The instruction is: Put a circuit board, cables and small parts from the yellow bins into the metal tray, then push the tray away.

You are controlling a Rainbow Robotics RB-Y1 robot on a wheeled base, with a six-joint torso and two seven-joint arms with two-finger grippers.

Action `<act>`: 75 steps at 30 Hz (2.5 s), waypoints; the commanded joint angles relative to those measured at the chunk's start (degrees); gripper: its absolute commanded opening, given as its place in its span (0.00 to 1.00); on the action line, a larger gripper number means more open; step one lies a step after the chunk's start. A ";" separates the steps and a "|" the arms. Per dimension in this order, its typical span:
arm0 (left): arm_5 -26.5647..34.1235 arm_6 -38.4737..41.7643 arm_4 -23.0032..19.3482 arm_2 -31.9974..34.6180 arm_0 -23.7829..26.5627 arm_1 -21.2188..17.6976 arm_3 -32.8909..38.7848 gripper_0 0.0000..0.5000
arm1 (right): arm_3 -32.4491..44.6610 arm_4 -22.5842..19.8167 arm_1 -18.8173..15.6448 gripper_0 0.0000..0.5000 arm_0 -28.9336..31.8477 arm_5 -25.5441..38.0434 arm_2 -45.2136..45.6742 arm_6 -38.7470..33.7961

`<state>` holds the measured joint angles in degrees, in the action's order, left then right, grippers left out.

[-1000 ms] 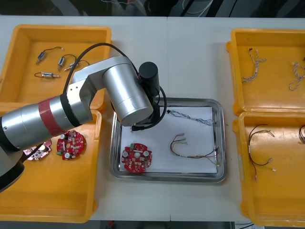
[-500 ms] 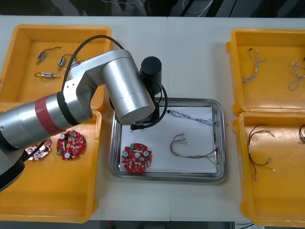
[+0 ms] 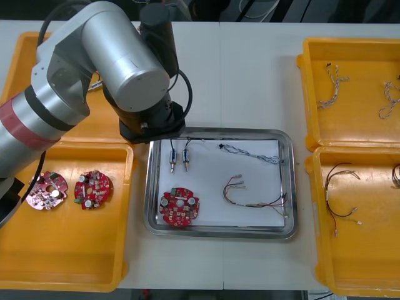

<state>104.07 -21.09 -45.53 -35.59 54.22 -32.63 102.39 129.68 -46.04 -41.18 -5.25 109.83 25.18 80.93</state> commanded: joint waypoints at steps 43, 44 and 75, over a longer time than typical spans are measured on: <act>5.93 -38.23 -3.07 42.71 -25.40 -12.73 16.44 1.00 | 13.67 -12.14 -7.51 1.00 -26.74 -4.10 -50.67 2.12; 5.93 -38.59 -3.16 43.15 -25.75 -12.73 16.52 1.00 | 13.59 -11.61 -7.16 1.00 -27.09 -4.10 -51.64 2.39; 5.93 -43.16 -5.09 48.34 -35.24 -16.24 19.86 1.00 | 1.81 13.96 8.75 1.00 -31.23 -11.48 -83.98 16.63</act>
<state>109.63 -58.86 -50.13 10.79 20.28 -46.30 120.26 130.87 -34.44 -34.51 -35.78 98.92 -55.86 97.42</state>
